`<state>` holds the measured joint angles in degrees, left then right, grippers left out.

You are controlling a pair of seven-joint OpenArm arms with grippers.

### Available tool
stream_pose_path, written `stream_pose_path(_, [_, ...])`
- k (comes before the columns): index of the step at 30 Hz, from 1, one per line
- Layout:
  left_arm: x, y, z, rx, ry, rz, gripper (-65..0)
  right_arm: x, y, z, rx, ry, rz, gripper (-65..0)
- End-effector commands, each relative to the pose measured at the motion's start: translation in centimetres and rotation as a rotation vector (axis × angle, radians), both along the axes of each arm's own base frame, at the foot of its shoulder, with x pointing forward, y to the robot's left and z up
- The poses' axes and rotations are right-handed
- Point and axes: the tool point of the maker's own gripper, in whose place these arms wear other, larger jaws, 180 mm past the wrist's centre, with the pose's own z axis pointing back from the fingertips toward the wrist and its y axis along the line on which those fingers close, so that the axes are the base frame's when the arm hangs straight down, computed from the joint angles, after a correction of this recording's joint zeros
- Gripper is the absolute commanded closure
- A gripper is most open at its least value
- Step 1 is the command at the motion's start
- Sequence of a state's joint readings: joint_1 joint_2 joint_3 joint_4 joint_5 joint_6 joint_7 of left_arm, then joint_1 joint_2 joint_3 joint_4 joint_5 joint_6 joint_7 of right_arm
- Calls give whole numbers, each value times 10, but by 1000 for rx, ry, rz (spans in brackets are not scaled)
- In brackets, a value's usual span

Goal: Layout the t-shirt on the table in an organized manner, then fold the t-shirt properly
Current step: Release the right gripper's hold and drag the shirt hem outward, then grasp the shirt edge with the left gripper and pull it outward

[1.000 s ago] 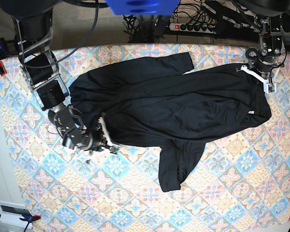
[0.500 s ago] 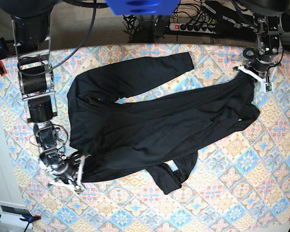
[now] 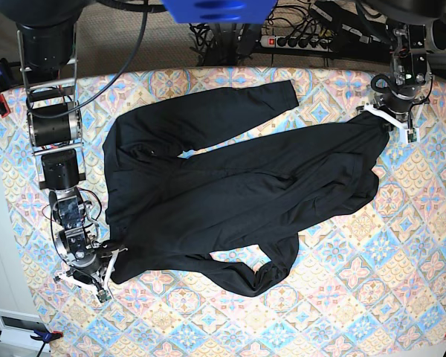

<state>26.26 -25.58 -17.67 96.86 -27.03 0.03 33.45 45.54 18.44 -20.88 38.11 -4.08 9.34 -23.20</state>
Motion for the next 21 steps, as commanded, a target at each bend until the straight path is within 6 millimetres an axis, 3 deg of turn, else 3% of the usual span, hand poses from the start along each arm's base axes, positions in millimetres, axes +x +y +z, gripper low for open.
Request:
stream_pose_path(1, [5,7,12,29,-31,-5,-1,16,-4,32,-5,-74,-5,-149])
stream_pose_path(4, [-1,9,20,45,-43,-10,-1,13,-2,31,-11,-69,-2,-149])
stream_pose_path(7, [2,20,35,51,-90,37,-4,-12,13,1,-14,-30,36,-150])
stream_pose_path(12, [16,13,51,-62,-123,49,-14,-42,41,-14,-15,-6,86,-151])
stream_pose_path(17, [13,-4,54,-178,-16,-8,-112,-59,61,-10,-9,-22,127,-149])
stream_pose_path(21, [7,2,54,-159,51,-35,-211,-77,69,-22,-2,-5,148,-149])
